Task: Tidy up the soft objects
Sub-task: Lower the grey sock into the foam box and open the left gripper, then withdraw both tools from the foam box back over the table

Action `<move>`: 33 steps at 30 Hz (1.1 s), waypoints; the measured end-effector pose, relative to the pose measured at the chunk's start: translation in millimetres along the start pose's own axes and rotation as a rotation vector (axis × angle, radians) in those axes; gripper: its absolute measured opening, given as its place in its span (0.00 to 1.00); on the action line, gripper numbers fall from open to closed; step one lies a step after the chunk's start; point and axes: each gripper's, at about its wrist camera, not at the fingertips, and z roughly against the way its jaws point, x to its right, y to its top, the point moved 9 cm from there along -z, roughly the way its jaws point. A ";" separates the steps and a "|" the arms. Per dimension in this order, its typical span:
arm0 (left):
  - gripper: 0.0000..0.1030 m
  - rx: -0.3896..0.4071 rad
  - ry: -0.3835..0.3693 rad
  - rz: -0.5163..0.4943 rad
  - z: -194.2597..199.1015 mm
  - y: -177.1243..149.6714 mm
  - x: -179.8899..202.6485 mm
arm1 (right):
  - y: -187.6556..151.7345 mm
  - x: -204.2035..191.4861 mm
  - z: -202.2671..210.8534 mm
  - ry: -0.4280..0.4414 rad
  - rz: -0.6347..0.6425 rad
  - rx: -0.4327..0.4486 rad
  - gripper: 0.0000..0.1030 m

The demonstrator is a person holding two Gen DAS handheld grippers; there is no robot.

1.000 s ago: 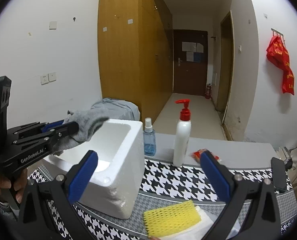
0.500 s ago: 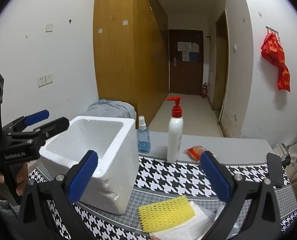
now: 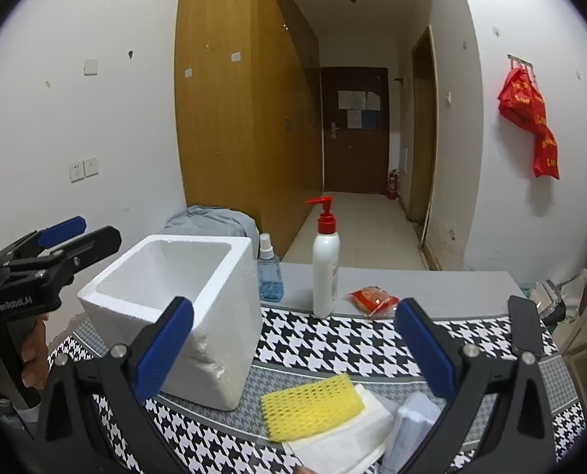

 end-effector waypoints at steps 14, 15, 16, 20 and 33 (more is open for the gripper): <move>0.99 -0.014 -0.068 -0.026 14.5 -12.1 38.4 | -13.9 22.0 31.8 -0.051 -0.030 0.020 1.00; 0.99 -0.013 -0.071 -0.023 16.0 -13.3 40.7 | -16.0 23.2 33.8 -0.056 -0.029 0.019 1.00; 0.99 -0.012 -0.072 -0.026 17.4 -14.7 43.4 | -17.9 24.4 35.3 -0.062 -0.028 0.018 1.00; 0.99 -0.006 -0.069 -0.046 21.8 -17.4 52.7 | -21.8 26.8 41.8 -0.068 -0.031 0.022 1.00; 0.99 -0.005 -0.123 -0.051 21.2 -45.3 81.0 | -53.0 46.5 55.5 -0.162 -0.036 0.020 1.00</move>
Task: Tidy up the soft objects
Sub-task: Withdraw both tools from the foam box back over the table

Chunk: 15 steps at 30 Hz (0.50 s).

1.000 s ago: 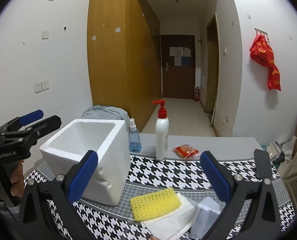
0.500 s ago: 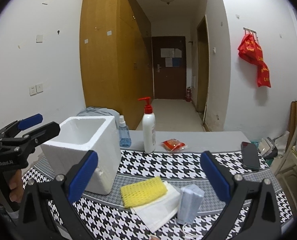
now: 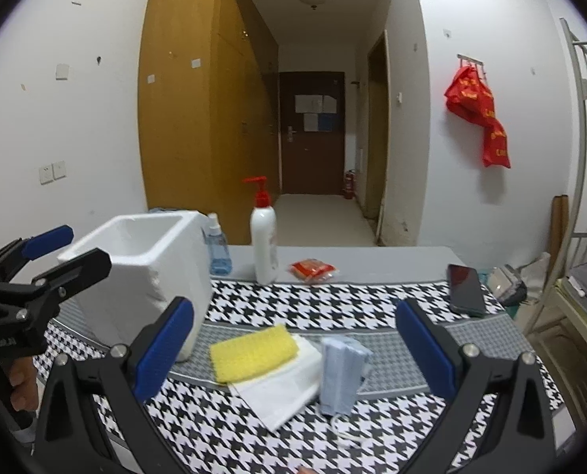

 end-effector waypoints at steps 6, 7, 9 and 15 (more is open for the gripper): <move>0.99 -0.011 -0.007 0.010 -7.5 -15.1 8.2 | -17.8 18.5 2.6 -0.118 -0.013 0.003 1.00; 0.99 -0.014 -0.009 0.013 -8.6 -17.8 8.8 | -21.3 22.9 2.3 -0.143 -0.020 -0.002 1.00; 0.99 -0.018 -0.010 0.014 -11.6 -22.7 10.9 | -27.5 30.7 2.2 -0.173 -0.034 -0.006 1.00; 0.99 -0.055 -0.031 -0.008 -24.1 -34.9 20.7 | -44.0 44.1 -1.7 -0.188 -0.062 -0.044 1.00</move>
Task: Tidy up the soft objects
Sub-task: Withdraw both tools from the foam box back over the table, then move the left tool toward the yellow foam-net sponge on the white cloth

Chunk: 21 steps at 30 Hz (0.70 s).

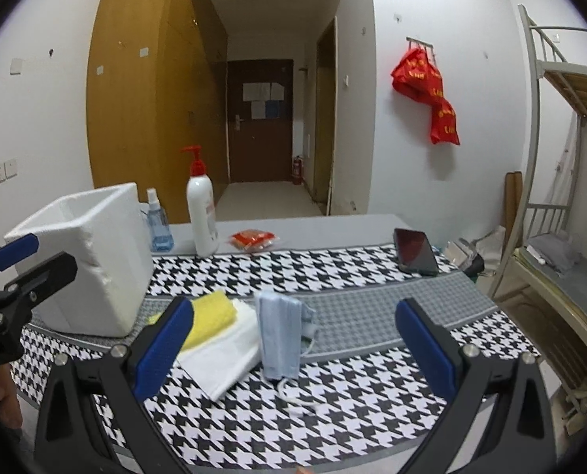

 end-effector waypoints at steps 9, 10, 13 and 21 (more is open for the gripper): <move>0.99 -0.036 -0.021 -0.004 -15.2 -7.6 7.5 | -12.3 7.5 -11.6 -0.005 -0.010 -0.040 1.00; 0.99 -0.041 -0.021 -0.005 -16.5 -8.9 8.1 | -13.0 8.4 -12.5 -0.003 -0.008 -0.042 1.00; 0.99 -0.058 -0.033 -0.010 -22.0 -11.5 12.1 | -14.9 9.4 -15.6 0.002 -0.009 -0.047 1.00; 0.99 -0.099 -0.045 -0.030 -37.6 -18.3 20.3 | -25.9 13.4 -27.4 0.006 -0.016 -0.083 1.00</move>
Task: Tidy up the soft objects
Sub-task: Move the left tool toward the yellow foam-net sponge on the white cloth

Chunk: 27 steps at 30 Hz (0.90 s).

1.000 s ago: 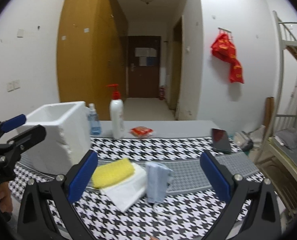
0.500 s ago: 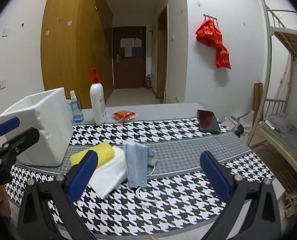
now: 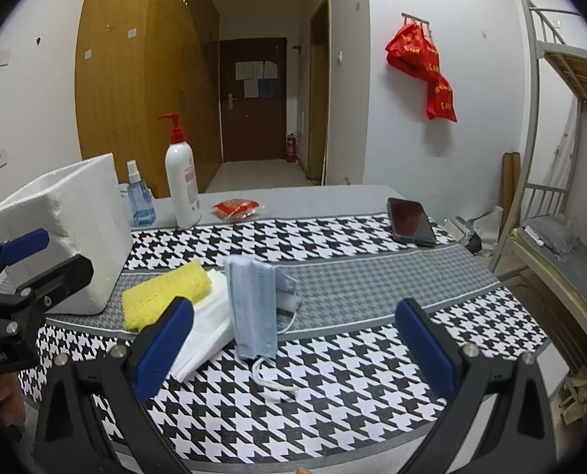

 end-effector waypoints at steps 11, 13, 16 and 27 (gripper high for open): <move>0.99 -0.076 -0.028 0.007 -26.5 -8.2 4.0 | -8.2 9.2 -17.1 -0.004 -0.009 -0.037 1.00; 0.99 -0.096 -0.029 0.014 -33.1 -9.2 2.0 | -9.0 9.4 -20.3 0.001 -0.008 -0.042 1.00; 0.99 -0.126 -0.026 0.014 -42.2 -11.5 0.0 | -9.8 8.8 -24.5 0.010 -0.008 -0.050 1.00; 0.99 -0.197 -0.021 0.006 -69.4 -24.0 -2.6 | -15.8 6.9 -41.8 0.035 -0.009 -0.087 1.00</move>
